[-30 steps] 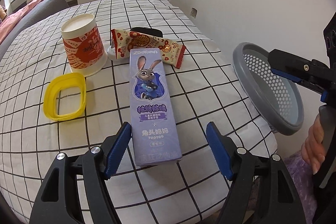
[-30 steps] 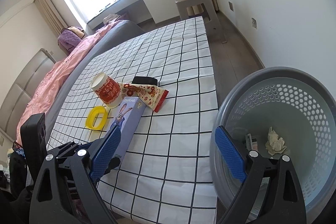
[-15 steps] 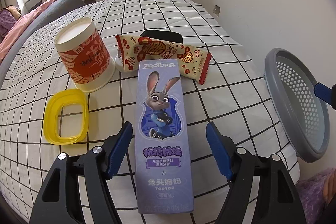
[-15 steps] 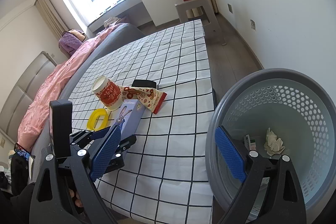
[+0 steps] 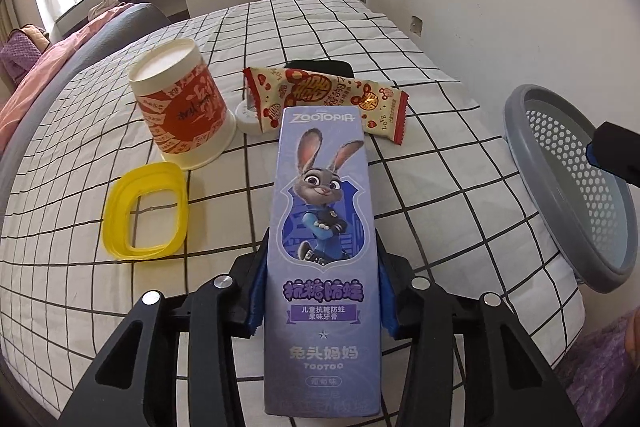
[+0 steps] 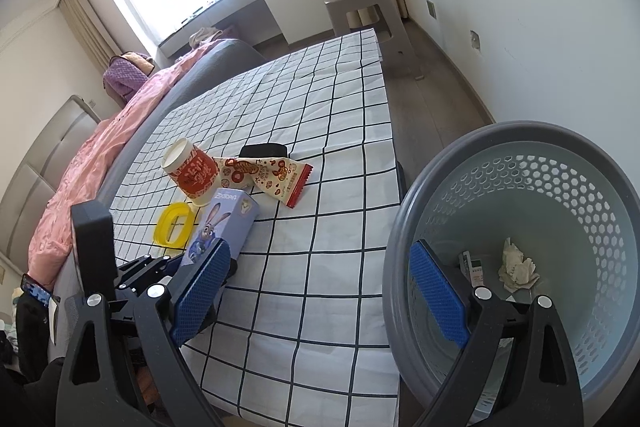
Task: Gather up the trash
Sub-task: 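Hold the toothpaste box in the left tool while the right tool approaches the snack wrapper, then close the right tool on the red-and-white snack wrapper and lift it, then carry both items over the wastebasket and open both tools to drop them, then move both open tools back over the yellow plastic ring on the bed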
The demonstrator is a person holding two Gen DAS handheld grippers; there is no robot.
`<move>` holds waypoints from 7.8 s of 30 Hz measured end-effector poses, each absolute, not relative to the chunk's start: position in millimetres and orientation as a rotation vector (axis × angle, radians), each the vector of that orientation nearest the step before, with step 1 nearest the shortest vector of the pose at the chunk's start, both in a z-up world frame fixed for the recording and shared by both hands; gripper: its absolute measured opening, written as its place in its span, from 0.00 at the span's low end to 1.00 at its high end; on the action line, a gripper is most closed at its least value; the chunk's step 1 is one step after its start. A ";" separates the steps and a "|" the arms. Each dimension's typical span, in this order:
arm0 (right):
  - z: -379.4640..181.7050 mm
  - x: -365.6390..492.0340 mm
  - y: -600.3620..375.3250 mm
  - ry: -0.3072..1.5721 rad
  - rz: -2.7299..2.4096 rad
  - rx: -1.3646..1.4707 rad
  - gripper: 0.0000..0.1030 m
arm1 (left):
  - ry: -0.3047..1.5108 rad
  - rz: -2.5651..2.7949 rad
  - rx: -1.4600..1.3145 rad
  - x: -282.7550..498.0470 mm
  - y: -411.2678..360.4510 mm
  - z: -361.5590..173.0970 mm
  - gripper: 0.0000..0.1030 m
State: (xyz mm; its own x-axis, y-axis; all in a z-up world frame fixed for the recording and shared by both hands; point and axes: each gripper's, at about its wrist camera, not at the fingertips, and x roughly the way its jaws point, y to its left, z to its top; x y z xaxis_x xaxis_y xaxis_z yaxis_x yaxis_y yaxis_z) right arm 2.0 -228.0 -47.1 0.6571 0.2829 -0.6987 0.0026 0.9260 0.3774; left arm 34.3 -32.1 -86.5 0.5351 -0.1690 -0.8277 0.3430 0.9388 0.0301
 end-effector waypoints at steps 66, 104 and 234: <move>-98.4 130.1 -121.6 1.039 0.401 0.103 0.87 | 0.803 -0.046 0.009 53.3 84.1 -17.6 0.42; -104.7 130.3 -92.6 1.008 0.269 -0.075 0.62 | 0.822 -0.034 -0.005 55.9 88.8 -21.5 0.42; -65.3 -66.7 -390.4 0.818 -0.184 0.354 0.68 | 0.842 -0.535 0.191 -16.7 -216.6 -49.0 0.62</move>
State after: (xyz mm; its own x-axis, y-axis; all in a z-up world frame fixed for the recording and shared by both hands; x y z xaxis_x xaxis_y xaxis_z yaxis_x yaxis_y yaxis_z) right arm -66.7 -390.4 -65.3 0.6723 -0.0243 -0.7399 0.2946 0.9257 0.2373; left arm -16.7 -216.6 -49.0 0.5438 -0.3739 -0.7513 0.5216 0.8519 -0.0465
